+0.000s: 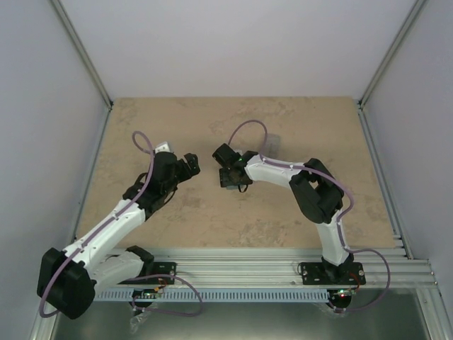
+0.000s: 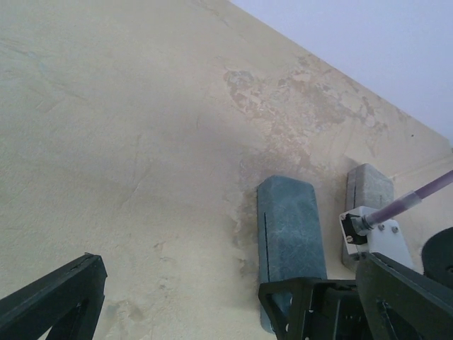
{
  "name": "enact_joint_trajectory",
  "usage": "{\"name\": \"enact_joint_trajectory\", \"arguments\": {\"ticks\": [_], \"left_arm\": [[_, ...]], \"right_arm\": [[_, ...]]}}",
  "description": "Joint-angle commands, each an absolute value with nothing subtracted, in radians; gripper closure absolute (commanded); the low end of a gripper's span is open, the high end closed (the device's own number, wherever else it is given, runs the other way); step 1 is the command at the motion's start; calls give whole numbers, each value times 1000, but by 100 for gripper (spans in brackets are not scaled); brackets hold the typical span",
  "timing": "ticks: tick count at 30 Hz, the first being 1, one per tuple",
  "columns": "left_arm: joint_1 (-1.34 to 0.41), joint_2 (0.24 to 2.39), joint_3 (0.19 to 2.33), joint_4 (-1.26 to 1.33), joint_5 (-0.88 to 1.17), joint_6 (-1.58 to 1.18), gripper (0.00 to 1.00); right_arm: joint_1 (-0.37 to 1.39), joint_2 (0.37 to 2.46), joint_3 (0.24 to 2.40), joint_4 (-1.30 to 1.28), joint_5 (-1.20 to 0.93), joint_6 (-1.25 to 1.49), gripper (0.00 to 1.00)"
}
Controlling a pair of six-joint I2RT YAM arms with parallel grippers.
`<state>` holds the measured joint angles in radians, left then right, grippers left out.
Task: Organize the sunglasses
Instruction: Move the sunglasses case at the center of the board.
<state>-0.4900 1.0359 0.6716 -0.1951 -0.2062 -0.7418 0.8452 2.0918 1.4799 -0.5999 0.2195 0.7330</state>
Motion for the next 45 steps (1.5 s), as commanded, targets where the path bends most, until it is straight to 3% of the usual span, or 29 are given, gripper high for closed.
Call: {"name": "enact_joint_trajectory", "arguments": {"ticks": [1, 11, 21, 25, 30, 36, 45], "left_arm": [[-489, 999, 659, -208, -182, -744, 1], [-489, 919, 703, -247, -149, -656, 1], [-488, 890, 768, -328, -120, -675, 1], [-489, 911, 796, -364, -86, -671, 1], [-489, 910, 810, -378, -76, -632, 1], [-489, 840, 842, -417, -133, -560, 0], [-489, 645, 924, -509, -222, -453, 0]], "right_arm": [[844, 2071, 1487, -646, 312, 787, 35], [724, 2076, 1500, -539, 307, 769, 39], [659, 2224, 1685, -570, 217, 727, 36], [653, 2221, 1681, -574, 204, 727, 30], [653, 2167, 1660, -558, 183, 700, 14], [653, 1974, 1571, -521, 192, 651, 3], [654, 1387, 1199, -500, 345, 576, 2]]}}
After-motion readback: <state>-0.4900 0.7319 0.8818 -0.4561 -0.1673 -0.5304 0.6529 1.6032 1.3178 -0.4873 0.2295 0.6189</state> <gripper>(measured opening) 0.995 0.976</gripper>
